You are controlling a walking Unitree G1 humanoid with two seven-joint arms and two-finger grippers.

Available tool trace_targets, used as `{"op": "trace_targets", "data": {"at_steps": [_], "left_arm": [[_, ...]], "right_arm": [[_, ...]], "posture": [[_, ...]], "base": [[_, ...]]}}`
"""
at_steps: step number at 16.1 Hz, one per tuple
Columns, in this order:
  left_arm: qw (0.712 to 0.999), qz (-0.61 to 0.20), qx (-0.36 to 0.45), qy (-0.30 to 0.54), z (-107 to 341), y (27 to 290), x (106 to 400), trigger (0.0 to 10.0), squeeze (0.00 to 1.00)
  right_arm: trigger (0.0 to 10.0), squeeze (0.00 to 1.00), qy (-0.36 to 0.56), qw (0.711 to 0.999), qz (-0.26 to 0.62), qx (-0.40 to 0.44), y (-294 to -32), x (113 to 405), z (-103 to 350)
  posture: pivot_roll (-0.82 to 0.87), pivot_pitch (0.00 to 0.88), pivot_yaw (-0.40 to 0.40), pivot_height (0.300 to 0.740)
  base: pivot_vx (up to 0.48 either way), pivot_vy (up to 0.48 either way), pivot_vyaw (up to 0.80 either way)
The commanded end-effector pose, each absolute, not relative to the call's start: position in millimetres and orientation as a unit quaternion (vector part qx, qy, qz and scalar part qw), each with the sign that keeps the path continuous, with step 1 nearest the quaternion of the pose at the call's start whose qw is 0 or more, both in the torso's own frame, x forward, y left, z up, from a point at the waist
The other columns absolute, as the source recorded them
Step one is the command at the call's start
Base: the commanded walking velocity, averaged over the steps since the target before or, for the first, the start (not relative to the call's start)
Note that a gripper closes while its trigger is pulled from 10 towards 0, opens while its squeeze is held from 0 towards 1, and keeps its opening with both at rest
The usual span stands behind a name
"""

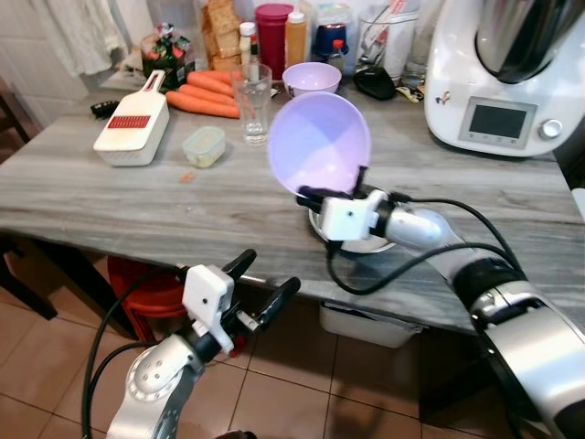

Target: Setting the table

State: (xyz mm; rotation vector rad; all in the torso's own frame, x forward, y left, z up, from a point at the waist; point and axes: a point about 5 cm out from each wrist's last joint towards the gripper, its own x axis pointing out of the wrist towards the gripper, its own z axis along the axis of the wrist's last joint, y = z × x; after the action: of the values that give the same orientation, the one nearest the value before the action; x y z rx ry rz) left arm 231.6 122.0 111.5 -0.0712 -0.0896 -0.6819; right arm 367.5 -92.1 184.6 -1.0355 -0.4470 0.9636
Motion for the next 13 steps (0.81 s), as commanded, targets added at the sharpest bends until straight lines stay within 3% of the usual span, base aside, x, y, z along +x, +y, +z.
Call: {"op": "trace_targets", "data": {"at_steps": [1,2,4,5,6,13], "left_arm": [[0.942,-0.330,-0.029,-0.044,115,125,230,10.0,0.00],[0.942,-0.331,-0.028,-0.042,116,127,226,10.0,0.00],[0.941,-0.336,-0.027,-0.037,117,128,222,10.0,0.00],[0.940,-0.338,-0.027,-0.035,117,128,221,10.0,0.00],[0.940,-0.339,-0.025,-0.033,118,130,219,10.0,0.00],[0.943,-0.332,-0.021,-0.030,121,132,221,10.0,0.00]], "right_arm": [[1.8,0.00,-0.189,0.751,0.433,-0.461,-92,372,188],[9.5,0.00,-0.177,0.757,0.431,-0.458,-91,374,187],[10.0,0.00,-0.149,0.774,0.425,-0.444,-92,377,183],[10.0,0.26,-0.140,0.778,0.425,-0.441,-92,377,180],[10.0,1.00,-0.131,0.785,0.425,-0.432,-93,377,178],[10.0,1.00,-0.123,0.783,0.433,-0.428,-90,374,169]], "posture": [[0.08,0.116,0.006,0.740],[0.09,0.130,0.005,0.740],[0.10,0.144,0.008,0.740],[0.10,0.147,0.009,0.740],[0.11,0.152,0.015,0.740],[0.13,0.135,0.016,0.740]], "base": [[0.000,0.000,0.00],[0.000,0.000,0.00],[0.000,0.000,0.00],[0.000,0.000,0.00],[0.000,0.000,0.00],[0.000,0.000,0.00]]}}
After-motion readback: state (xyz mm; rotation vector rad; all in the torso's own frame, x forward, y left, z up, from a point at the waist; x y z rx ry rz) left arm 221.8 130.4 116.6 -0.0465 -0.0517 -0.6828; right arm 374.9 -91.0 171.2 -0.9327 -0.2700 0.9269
